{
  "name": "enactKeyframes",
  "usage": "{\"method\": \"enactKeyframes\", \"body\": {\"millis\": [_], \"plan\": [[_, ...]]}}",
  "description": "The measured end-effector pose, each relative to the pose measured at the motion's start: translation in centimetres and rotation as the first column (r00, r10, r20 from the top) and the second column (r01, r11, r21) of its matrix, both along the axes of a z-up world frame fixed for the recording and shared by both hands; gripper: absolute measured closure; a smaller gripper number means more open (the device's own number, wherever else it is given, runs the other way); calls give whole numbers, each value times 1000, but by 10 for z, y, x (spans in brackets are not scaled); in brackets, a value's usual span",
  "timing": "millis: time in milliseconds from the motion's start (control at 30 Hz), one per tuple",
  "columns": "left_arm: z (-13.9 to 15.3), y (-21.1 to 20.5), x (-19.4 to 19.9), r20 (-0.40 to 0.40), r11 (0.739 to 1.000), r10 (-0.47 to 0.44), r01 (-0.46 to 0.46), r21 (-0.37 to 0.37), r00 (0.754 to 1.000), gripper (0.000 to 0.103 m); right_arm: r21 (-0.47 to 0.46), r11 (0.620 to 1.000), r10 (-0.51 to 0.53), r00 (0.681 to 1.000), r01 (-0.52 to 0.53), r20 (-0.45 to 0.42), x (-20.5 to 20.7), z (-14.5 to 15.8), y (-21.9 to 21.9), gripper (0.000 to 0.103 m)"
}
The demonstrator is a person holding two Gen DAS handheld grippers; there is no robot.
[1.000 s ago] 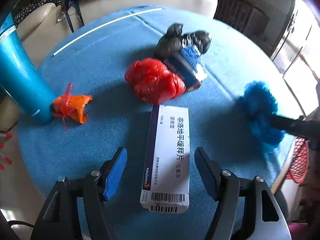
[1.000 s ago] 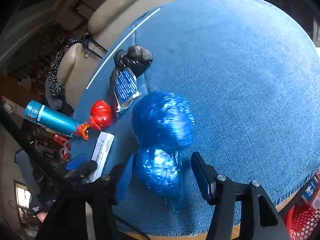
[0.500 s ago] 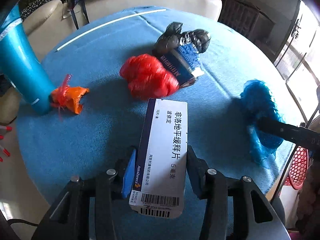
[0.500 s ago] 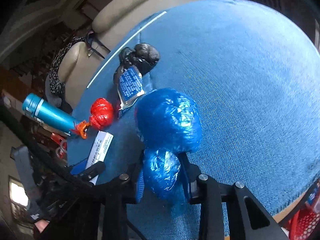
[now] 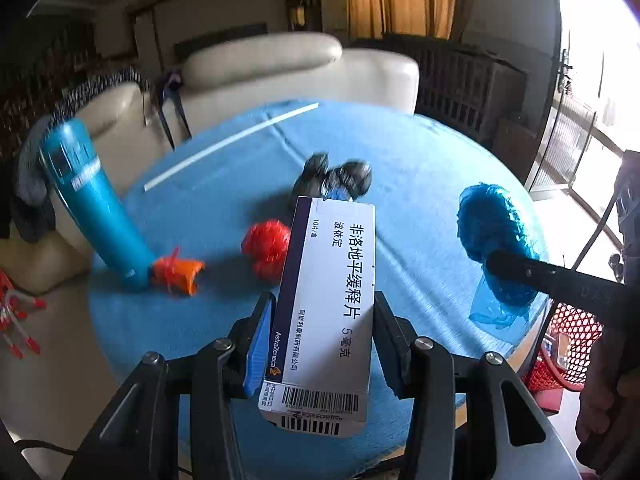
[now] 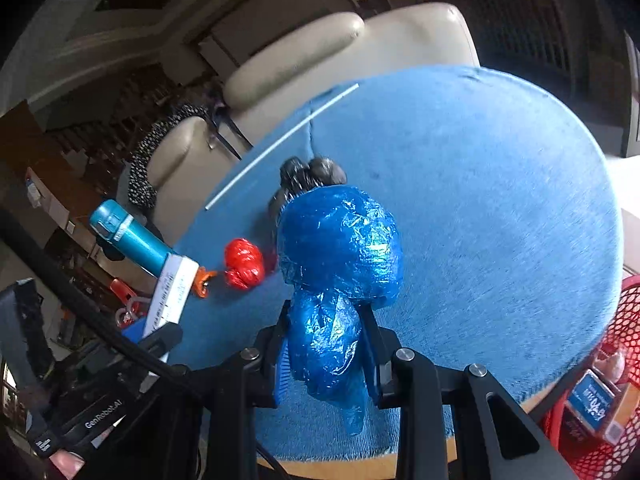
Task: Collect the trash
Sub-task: 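Lift the blue bag and white box off the table with both grippers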
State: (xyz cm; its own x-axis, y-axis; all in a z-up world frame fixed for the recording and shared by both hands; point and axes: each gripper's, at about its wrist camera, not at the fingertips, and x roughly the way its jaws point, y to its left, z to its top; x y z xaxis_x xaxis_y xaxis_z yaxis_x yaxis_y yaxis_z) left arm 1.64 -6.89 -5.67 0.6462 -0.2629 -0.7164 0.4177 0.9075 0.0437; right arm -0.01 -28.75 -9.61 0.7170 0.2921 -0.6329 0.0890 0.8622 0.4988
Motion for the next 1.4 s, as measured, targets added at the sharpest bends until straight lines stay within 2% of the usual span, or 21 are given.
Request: {"method": "enactKeyframes", "body": {"millis": [167, 333, 867, 1400], "plan": [[21, -8, -14, 63, 1000, 4, -2, -28, 998, 54, -24, 1000, -14, 999, 15, 38, -21, 13, -8, 72], [29, -23, -21, 105, 999, -7, 10, -35, 994, 54, -29, 999, -34, 997, 36, 64, -46, 19, -22, 72], [33, -70, -41, 139, 997, -75, 77, -7, 987, 54, -12, 991, -135, 986, 137, 99, -102, 21, -72, 72], [37, -109, -68, 153, 980, -199, 199, 18, 968, 54, 3, 976, -216, 969, 218, 119, -128, 23, -108, 72]]}}
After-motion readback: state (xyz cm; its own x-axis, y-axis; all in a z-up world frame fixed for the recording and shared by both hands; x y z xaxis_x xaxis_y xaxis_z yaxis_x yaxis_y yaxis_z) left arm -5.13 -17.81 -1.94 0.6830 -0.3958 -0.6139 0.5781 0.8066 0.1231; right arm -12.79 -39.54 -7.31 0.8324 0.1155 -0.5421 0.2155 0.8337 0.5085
